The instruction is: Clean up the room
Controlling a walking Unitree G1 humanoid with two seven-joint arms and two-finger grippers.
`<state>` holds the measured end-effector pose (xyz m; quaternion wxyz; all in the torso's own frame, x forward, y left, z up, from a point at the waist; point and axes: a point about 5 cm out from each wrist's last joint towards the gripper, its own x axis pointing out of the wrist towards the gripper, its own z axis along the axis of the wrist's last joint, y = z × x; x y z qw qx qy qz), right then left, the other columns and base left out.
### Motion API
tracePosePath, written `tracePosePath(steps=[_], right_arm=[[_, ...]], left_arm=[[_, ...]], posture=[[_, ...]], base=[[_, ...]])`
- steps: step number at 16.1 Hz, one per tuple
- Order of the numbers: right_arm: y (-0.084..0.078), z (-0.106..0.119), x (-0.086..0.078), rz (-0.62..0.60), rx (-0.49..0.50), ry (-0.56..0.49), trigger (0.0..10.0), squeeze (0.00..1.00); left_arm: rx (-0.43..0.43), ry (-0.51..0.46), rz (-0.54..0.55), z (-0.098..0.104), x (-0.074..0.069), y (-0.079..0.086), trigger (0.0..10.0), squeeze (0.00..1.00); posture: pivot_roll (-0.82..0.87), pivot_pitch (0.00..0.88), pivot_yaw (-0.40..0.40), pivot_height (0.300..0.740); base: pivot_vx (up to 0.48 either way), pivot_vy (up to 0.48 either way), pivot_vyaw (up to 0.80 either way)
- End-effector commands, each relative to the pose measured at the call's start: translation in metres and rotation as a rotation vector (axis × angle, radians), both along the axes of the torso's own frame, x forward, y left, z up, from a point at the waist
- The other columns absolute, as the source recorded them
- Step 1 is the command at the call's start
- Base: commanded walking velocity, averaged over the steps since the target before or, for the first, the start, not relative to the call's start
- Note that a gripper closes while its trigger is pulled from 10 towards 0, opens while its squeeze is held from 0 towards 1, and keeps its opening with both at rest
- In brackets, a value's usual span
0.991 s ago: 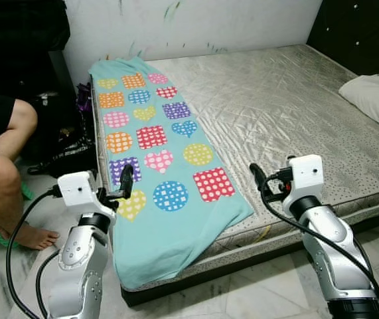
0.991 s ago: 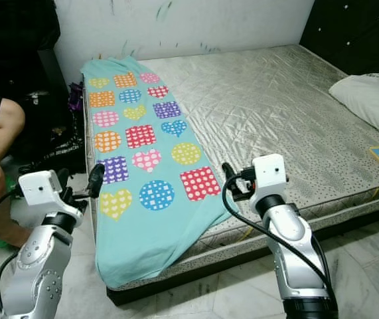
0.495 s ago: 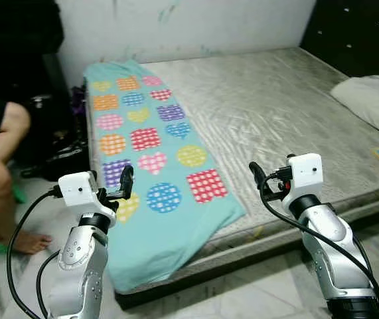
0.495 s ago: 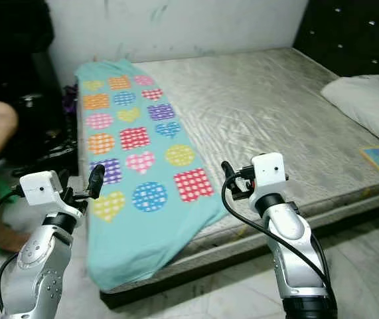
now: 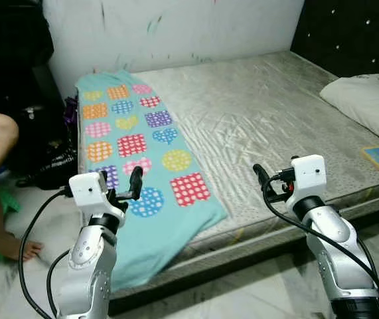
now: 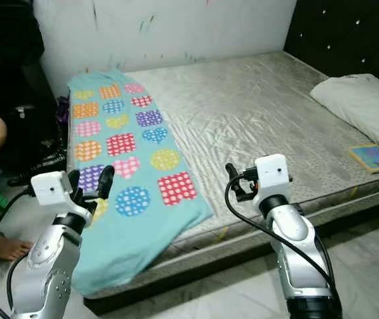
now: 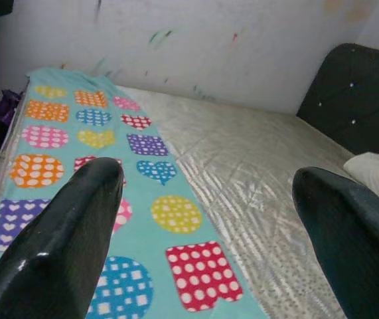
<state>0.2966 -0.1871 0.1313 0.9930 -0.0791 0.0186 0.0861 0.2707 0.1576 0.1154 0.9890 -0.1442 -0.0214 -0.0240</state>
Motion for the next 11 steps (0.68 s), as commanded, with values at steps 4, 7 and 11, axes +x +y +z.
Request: tracePosePath(steps=[4,7,11], right_arm=[[0.0025,0.0027,0.0009,0.008,-0.007,-0.014,10.0,0.0],[0.0025,0.0027,0.0015,0.008,-0.009,-0.016,10.0,0.0],[0.0034,0.0024,0.0022,0.014,-0.01,-0.016,10.0,0.0]], left_arm=[[-0.02,-0.048,-0.035,0.005,-0.0016,-0.0002,10.0,0.0],[-0.02,-0.052,-0.038,0.0056,-0.0016,-0.0008,10.0,0.0],[-0.021,-0.061,-0.049,0.0065,-0.0022,-0.0019,10.0,0.0]], posture=[[-0.13,0.022,-0.005,0.74],[-0.13,0.02,-0.005,0.74],[-0.13,0.021,-0.005,0.74]], base=[[0.0,0.0,0.0],[0.0,0.0,0.0],[0.0,0.0,0.0]])
